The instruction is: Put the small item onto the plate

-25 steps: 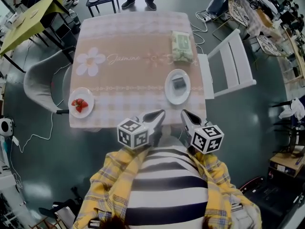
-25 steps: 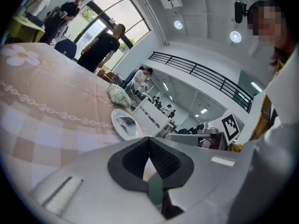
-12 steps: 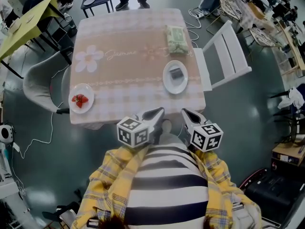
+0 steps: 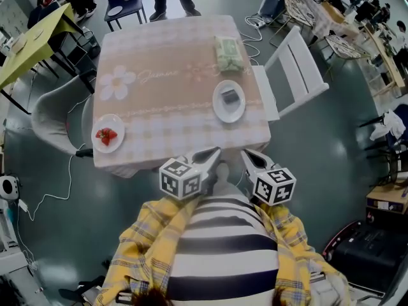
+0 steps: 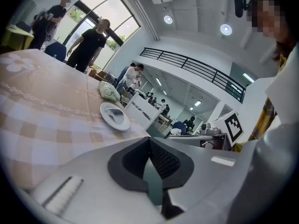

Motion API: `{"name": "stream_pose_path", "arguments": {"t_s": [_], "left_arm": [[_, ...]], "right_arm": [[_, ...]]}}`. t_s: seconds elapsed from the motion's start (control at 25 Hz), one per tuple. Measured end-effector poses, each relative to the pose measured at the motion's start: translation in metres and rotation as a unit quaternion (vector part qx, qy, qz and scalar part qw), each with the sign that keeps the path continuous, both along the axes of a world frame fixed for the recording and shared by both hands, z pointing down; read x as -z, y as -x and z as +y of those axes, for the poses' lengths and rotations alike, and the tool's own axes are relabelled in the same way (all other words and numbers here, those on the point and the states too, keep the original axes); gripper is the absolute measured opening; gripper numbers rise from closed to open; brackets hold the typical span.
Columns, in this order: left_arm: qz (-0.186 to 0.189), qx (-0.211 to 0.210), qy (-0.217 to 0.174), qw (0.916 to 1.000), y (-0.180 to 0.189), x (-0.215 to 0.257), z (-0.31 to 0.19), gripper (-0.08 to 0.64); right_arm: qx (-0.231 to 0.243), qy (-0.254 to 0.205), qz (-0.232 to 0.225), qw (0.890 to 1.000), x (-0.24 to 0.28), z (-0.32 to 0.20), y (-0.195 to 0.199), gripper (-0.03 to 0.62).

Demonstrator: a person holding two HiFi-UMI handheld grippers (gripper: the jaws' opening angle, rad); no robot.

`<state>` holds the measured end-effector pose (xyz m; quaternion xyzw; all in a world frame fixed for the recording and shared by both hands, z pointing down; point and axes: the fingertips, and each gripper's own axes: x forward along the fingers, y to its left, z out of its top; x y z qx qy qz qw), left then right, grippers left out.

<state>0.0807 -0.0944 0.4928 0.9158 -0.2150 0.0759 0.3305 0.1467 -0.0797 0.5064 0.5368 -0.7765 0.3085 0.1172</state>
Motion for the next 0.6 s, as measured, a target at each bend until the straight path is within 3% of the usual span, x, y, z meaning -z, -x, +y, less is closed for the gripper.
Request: {"name": "stream_pose_path", "arguments": {"t_s": [0.36, 0.6], "left_arm": [[-0.002, 0.015, 0.000, 0.9999, 0.005, 0.000, 0.001, -0.002], [-0.006, 0.033, -0.021, 0.9992, 0.009, 0.007, -0.008, -0.002]], "right_arm": [[-0.001, -0.008, 0.004, 1.000, 0.003, 0.005, 0.000, -0.005], [0.010, -0.032, 0.019, 0.999, 0.013, -0.006, 0.001, -0.005]]}}
